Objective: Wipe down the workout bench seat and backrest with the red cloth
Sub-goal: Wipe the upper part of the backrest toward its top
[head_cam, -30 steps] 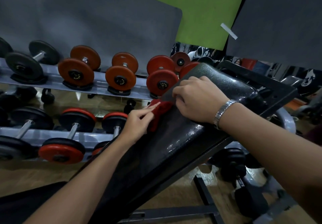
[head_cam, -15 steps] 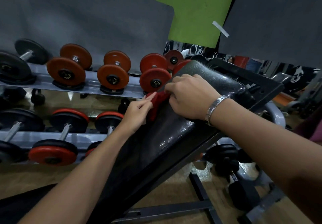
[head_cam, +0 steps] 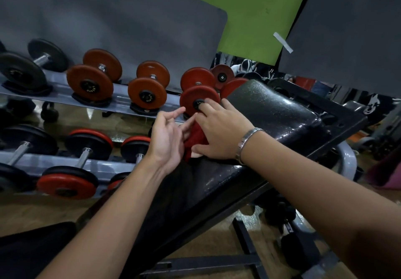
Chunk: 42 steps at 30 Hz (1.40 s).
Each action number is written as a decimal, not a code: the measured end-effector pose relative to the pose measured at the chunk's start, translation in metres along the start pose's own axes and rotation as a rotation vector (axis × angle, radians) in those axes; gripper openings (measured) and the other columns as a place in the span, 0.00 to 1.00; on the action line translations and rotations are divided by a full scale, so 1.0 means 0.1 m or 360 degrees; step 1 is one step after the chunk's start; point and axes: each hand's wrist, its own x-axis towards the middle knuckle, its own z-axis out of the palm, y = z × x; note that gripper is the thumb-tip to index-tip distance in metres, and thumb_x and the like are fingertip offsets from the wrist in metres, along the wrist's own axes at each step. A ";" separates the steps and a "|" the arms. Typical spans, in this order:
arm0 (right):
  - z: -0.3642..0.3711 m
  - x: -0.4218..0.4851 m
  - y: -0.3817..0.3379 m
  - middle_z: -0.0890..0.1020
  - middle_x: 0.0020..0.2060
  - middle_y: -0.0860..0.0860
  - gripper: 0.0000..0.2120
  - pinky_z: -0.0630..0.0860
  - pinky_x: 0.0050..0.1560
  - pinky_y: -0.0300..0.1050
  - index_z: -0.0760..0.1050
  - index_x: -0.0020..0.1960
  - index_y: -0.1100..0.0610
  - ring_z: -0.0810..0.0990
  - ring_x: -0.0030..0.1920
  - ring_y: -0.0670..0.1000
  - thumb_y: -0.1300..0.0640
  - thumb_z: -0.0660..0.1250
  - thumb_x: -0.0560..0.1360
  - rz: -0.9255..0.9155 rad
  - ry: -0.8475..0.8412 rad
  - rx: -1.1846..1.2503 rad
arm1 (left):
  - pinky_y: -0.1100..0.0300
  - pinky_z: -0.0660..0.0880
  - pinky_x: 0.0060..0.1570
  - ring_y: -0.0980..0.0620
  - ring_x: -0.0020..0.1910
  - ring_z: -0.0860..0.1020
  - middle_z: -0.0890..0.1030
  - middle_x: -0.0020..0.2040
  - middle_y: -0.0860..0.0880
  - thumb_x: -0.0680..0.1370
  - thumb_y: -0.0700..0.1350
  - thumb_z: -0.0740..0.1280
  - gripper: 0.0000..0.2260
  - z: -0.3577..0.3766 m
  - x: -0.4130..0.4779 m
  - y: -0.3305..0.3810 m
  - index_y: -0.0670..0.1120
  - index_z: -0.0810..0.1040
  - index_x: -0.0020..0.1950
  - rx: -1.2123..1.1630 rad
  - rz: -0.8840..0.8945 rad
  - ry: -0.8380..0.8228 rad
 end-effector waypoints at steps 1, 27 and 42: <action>-0.01 0.03 -0.01 0.76 0.61 0.54 0.35 0.69 0.63 0.57 0.69 0.68 0.56 0.74 0.64 0.58 0.31 0.60 0.72 -0.0001 -0.0049 0.0045 | 0.43 0.74 0.65 0.41 0.68 0.77 0.75 0.71 0.40 0.80 0.54 0.54 0.25 -0.03 -0.01 0.00 0.53 0.63 0.77 -0.0046 0.0045 -0.0007; 0.05 0.64 0.20 0.81 0.57 0.56 0.16 0.70 0.57 0.54 0.76 0.60 0.54 0.77 0.59 0.60 0.46 0.62 0.78 0.0238 -0.0216 -0.0096 | 0.39 0.79 0.57 0.48 0.53 0.81 0.78 0.62 0.52 0.74 0.28 0.57 0.28 -0.32 0.26 -0.16 0.52 0.69 0.69 0.1302 0.0002 0.0267; 0.12 0.86 0.20 0.82 0.55 0.55 0.19 0.73 0.53 0.47 0.76 0.62 0.54 0.79 0.58 0.58 0.44 0.65 0.77 0.0058 -0.0447 0.0140 | 0.61 0.75 0.45 0.52 0.60 0.73 0.72 0.61 0.47 0.73 0.29 0.63 0.34 -0.38 0.24 -0.15 0.55 0.59 0.72 0.1473 0.0048 0.0295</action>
